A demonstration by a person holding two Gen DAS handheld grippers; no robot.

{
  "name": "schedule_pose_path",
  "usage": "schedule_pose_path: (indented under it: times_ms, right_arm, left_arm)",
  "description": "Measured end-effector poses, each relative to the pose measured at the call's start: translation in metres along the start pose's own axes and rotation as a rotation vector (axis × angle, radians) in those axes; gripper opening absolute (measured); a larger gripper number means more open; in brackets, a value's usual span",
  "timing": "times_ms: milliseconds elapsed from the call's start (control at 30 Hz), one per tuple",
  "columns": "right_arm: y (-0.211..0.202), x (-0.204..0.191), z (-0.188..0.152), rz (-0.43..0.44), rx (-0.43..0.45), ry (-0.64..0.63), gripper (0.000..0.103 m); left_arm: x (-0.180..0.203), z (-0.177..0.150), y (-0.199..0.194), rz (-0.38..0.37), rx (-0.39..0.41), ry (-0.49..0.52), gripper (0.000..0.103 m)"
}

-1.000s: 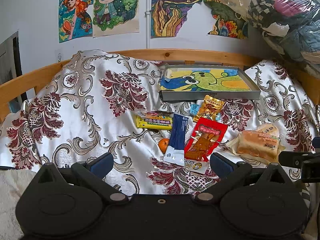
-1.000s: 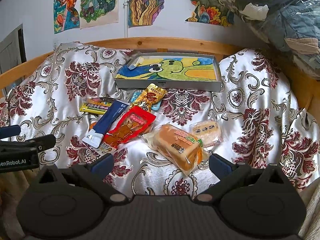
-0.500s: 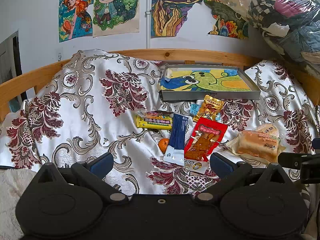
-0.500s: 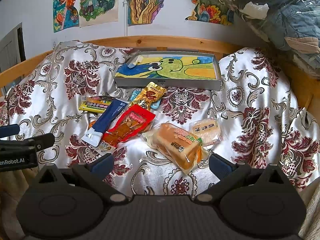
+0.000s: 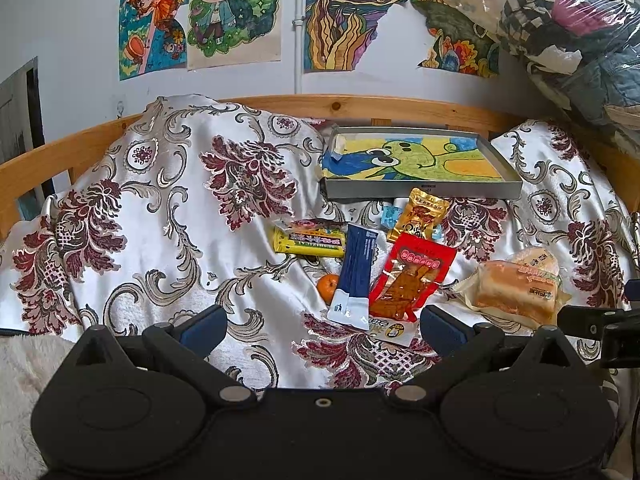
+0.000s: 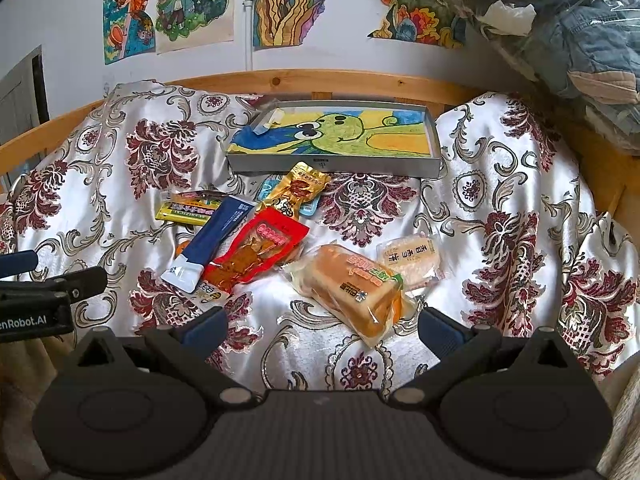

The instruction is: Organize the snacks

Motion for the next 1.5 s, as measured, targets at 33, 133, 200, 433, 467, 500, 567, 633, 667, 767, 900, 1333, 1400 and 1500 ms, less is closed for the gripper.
schedule_pose_path:
  times_ms: [33,133,200,433,467,500,567,633,667,767,900,1333,1400,1500]
  right_arm:
    - [0.000,0.000,0.000,0.000,0.000,0.000,0.103]
    - [0.005,0.003,0.001,0.022,-0.049,0.032,0.103]
    - [0.007,0.004,0.001,0.033,-0.072,0.043,0.103]
    - [0.022,0.014,0.015,0.088,-0.136,0.085,0.103]
    - [0.024,0.015,0.018,0.096,-0.140,0.081,0.103]
    - [0.025,0.016,0.022,0.099,-0.140,0.075,0.103]
    - [0.030,0.017,0.028,0.084,-0.136,0.049,0.103]
    - [0.035,0.020,0.034,0.066,-0.140,0.012,0.103]
    - [0.039,0.020,0.037,0.063,-0.149,-0.011,0.103]
    - [0.048,0.022,0.041,0.070,-0.191,-0.074,0.103]
    - [0.059,0.025,0.043,0.085,-0.214,-0.137,0.103]
    - [0.102,0.035,0.043,0.271,-0.311,-0.096,0.103]
    - [0.108,0.037,0.043,0.268,-0.310,-0.110,0.103]
    - [0.117,0.038,0.042,0.268,-0.325,-0.132,0.103]
  left_arm:
    - [-0.001,-0.002,0.002,0.003,-0.011,0.003,0.102]
    - [0.001,0.001,0.008,0.006,-0.028,0.016,0.102]
    - [0.003,0.005,0.011,0.012,-0.032,0.030,0.102]
    - [0.010,0.024,0.021,0.006,-0.039,0.051,0.102]
    - [0.011,0.027,0.023,0.003,-0.038,0.057,0.102]
    - [0.013,0.030,0.026,0.001,-0.037,0.063,0.102]
    - [0.016,0.034,0.032,-0.005,-0.038,0.074,0.102]
    - [0.017,0.038,0.040,-0.008,-0.046,0.085,0.102]
    - [0.018,0.039,0.045,-0.009,-0.052,0.090,0.102]
    - [0.019,0.042,0.057,-0.009,-0.067,0.101,0.102]
    - [0.019,0.044,0.075,-0.014,-0.103,0.112,0.102]
    - [0.028,0.031,0.121,-0.126,-0.253,0.088,0.102]
    - [0.036,0.034,0.125,-0.162,-0.243,0.108,0.102]
    - [0.052,0.038,0.130,-0.257,-0.212,0.150,0.102]
Point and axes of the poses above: each gripper's, at about its wrist camera, not at the fingertips, and y roughly the way its jaws point, x to its right, z to its top, the point moved 8 cm from there along y, roughly the way its jaws point, and after that the axes turned 9 degrees about z, right-handed, at the moved point
